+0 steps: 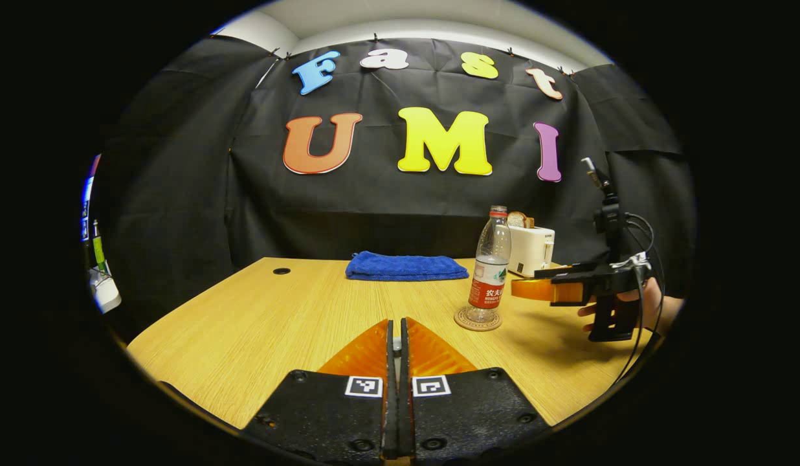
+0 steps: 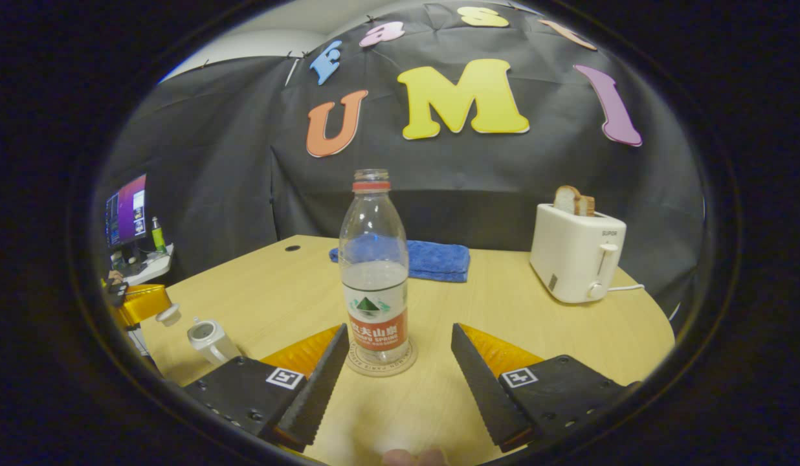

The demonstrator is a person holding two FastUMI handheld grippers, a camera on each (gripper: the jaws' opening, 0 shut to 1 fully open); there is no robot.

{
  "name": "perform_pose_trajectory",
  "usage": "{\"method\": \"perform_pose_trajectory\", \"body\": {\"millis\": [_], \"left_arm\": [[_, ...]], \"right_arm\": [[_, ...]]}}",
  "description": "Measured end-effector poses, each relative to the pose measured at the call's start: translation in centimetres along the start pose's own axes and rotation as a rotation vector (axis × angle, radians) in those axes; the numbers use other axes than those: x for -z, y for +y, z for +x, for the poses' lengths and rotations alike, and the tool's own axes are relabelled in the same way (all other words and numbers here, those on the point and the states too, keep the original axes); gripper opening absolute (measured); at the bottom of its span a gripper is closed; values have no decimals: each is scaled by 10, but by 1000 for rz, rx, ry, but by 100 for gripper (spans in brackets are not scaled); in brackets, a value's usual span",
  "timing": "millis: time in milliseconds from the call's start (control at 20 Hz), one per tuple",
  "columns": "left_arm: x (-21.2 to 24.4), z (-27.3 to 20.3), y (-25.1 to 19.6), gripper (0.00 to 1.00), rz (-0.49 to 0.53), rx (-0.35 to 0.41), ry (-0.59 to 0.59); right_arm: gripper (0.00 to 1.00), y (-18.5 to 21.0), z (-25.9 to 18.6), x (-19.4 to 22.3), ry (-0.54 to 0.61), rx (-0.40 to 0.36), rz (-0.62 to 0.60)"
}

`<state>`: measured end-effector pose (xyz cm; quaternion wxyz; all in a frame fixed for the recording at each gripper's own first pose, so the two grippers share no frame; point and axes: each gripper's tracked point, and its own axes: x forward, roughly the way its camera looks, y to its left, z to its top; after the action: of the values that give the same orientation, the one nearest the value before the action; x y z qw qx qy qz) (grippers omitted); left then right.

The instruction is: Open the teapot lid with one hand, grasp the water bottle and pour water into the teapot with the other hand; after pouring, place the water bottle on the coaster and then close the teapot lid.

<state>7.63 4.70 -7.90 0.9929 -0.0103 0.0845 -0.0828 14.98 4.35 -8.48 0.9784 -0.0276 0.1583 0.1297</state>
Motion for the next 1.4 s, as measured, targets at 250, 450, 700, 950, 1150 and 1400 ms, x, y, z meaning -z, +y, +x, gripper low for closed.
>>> {"method": "perform_pose_trajectory", "body": {"millis": [250, 450, 700, 950, 1150, 1400], "left_arm": [[7, 20, -1, 3, 6, -20, 2], [15, 28, -6, 3, 27, -15, 23], [18, 28, -7, 3, 64, -30, 20], [27, 32, -5, 3, 51, -41, 43], [27, 30, -6, 7, 58, -88, 46], [15, 18, -13, 63, 42, -102, 22]], "right_arm": [[95, -18, -49, 0, -67, 54, -14], [92, -40, -78, -5, -122, 111, -7], [93, -48, -91, -12, -152, 117, 26], [93, -41, -91, -8, -151, 89, 31], [93, -40, -97, -8, -163, 81, 61], [93, -40, -110, -4, -176, 82, 109]]}}
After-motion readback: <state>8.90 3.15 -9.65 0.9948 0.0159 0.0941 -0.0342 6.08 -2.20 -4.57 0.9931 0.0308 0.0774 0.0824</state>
